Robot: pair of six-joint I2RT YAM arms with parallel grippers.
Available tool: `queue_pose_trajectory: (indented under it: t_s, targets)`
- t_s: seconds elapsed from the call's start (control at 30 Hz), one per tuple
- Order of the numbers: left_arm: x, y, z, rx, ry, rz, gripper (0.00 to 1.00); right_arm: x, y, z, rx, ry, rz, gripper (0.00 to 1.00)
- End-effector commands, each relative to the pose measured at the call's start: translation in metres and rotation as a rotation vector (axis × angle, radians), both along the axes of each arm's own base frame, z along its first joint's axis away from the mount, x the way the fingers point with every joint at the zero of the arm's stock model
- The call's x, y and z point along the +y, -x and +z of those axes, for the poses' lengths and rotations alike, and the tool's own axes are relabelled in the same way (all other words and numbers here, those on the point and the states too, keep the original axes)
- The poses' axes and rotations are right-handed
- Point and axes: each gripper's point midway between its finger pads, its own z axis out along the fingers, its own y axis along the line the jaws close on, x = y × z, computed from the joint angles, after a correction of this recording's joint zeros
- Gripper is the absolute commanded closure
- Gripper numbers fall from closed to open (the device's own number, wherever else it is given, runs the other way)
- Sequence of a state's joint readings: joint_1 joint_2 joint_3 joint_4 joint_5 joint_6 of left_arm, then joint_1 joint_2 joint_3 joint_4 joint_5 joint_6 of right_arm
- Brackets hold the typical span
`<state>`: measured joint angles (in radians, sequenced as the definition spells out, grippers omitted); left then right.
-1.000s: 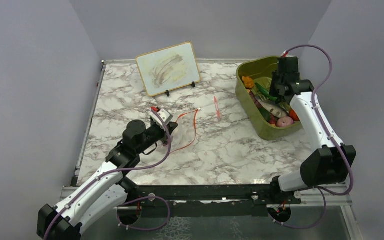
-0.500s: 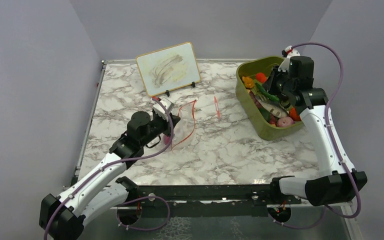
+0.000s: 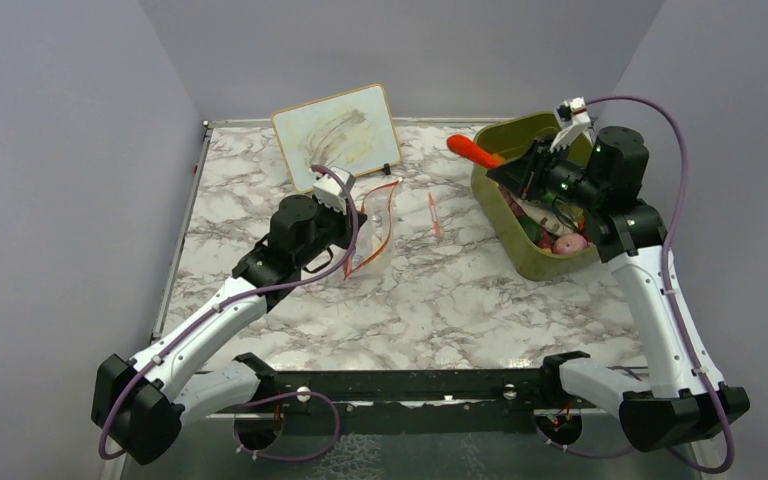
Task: Place the food in the zip-top bag and seal the zipper
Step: Place the fake vegetable in the zipper food storage bag.
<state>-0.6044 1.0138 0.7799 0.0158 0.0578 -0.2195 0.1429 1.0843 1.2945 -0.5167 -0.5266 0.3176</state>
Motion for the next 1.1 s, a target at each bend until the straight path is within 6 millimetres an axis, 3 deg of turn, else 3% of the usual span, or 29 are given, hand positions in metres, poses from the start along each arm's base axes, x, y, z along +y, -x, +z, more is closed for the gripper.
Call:
queue_pose_trajectory:
  t_s: [0.0, 0.17, 0.33, 0.43, 0.63, 0.9, 1.07]
  targets:
    - [0.003, -0.010, 0.020, -0.007, 0.034, 0.068, 1.00, 0.042, 0.022, 0.001, 0.019, -0.092, 0.210, 0.99]
    - [0.026, -0.020, 0.033, -0.060, -0.035, 0.177, 1.00, 0.070, 0.030, -0.005, 0.023, -0.093, 0.281, 0.99]
    - [0.053, -0.024, 0.047, -0.142, -0.116, 0.273, 1.00, 0.110, 0.040, -0.004, 0.039, -0.094, 0.366, 0.99]
    - [0.061, -0.024, 0.041, -0.136, -0.158, 0.300, 1.00, 0.132, 0.048, -0.004, 0.035, -0.098, 0.407, 0.99]
    - [0.038, -0.016, 0.023, -0.046, -0.064, 0.217, 1.00, 0.165, 0.055, -0.027, 0.107, -0.079, 0.437, 0.99]
    - [0.023, -0.006, 0.010, 0.025, 0.015, 0.156, 1.00, 0.175, 0.040, -0.084, 0.231, 0.091, 0.317, 0.99]
    - [0.017, -0.001, 0.013, 0.022, 0.060, 0.124, 1.00, 0.183, 0.038, -0.095, 0.232, 0.122, 0.290, 0.99]
